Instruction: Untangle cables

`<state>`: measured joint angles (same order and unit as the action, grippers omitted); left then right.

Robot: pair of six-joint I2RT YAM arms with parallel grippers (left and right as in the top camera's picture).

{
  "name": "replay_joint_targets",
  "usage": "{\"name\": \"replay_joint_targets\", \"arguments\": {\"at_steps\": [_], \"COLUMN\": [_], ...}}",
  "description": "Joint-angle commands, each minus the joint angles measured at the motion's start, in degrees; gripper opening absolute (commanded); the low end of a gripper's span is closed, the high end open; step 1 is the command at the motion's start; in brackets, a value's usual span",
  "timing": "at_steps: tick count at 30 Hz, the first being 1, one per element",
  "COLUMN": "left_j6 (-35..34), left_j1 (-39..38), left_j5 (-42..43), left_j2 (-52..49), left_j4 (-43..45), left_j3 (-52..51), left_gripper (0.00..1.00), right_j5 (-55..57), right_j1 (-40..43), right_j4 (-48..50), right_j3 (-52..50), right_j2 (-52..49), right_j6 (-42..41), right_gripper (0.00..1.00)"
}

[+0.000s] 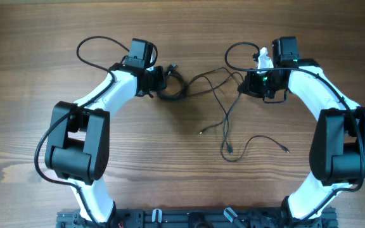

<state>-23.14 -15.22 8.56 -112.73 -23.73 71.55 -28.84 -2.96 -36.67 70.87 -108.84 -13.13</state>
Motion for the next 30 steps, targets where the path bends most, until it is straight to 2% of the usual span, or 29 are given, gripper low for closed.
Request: {"name": "replay_joint_targets", "arguments": {"at_steps": [1,2,7,9,13,15,19,23,24,25,28,30], "left_j6": [-0.3,-0.3,-0.2,-0.2,2.0,4.4,9.4,9.6,10.6,13.0,17.2,19.3], "left_j1": [0.1,0.1,0.1,0.1,0.2,1.1,5.3,9.3,10.3,11.6,13.5,14.2], "left_j5": [-1.3,-1.9,-2.9,-3.0,-2.7,1.9,22.9,35.5,39.3,46.6,56.1,59.5], "left_j2": [-0.7,-0.7,-0.7,-0.7,-0.3,1.7,7.9,11.3,11.5,11.5,11.5,11.5], "left_j4": [0.4,0.4,-0.9,-1.0,-1.1,-1.0,2.7,3.7,3.7,3.7,3.5,3.1], "left_j3": [-2.7,-3.0,-3.2,-3.4,-3.1,-2.3,-1.2,-1.1,-1.1,-1.1,-1.1,-1.2], "left_gripper": [0.23,0.18,0.11,0.04,0.04,0.04,0.04,0.04,0.04,0.04,0.04,0.04], "right_j5": [0.5,0.5,0.5,0.6,3.1,7.1,13.7,18.6,20.6,22.9,23.7,19.1], "right_j1": [-0.5,-0.5,-0.5,-0.5,-0.5,-0.5,-0.5,-0.5,-0.5,-0.5,-0.3,-0.3], "right_j4": [0.0,0.0,0.1,0.2,1.1,1.2,1.2,2.0,2.5,3.5,8.3,11.3], "right_j3": [0.7,0.7,0.7,0.7,0.7,0.7,0.7,0.7,0.7,0.7,0.7,1.3], "right_j2": [1.9,1.9,1.8,1.8,1.8,1.8,1.8,1.8,1.8,1.8,1.8,1.8], "right_j6": [1.1,1.1,1.2,1.2,1.2,1.2,1.2,1.2,1.2,1.2,1.6,4.9], "right_gripper": [0.04,0.04,0.04,0.04,0.04,0.04,0.04,0.05,0.07,0.24,0.80,0.85]}}
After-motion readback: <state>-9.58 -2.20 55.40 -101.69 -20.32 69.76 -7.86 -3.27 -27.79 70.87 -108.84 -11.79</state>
